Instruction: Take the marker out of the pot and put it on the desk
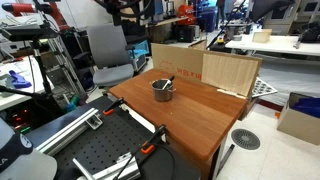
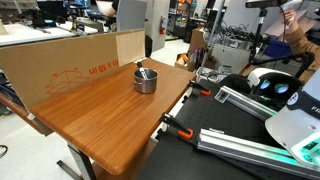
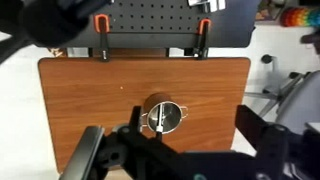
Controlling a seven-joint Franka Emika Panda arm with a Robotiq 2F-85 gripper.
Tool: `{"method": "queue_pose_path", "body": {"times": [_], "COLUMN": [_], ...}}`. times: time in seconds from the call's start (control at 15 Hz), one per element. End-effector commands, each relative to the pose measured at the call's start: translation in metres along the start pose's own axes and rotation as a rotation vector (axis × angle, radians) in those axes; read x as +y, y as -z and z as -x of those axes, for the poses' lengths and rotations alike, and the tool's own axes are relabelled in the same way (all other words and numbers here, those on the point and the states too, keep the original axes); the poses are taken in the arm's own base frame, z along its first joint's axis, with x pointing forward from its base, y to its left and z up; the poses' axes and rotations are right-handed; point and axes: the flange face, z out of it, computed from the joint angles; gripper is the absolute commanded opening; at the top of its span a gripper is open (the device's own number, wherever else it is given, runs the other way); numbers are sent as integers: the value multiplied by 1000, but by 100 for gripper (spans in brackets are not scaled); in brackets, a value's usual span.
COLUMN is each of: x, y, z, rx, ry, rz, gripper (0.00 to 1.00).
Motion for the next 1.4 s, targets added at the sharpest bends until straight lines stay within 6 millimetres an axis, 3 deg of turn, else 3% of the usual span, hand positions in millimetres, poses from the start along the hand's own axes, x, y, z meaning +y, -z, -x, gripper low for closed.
{"method": "queue_pose_path", "body": {"times": [0.0, 0.67, 1.07, 1.33], "x": [0, -1, -10, -23], "y": [1, -1, -34, -67], "z": [0, -3, -26, -42], "rx": [0, -23, -72, -55], "ry": [0, 6, -60, -120], "rz": [0, -13, -7, -1], "gripper": [100, 100, 100, 100]}}
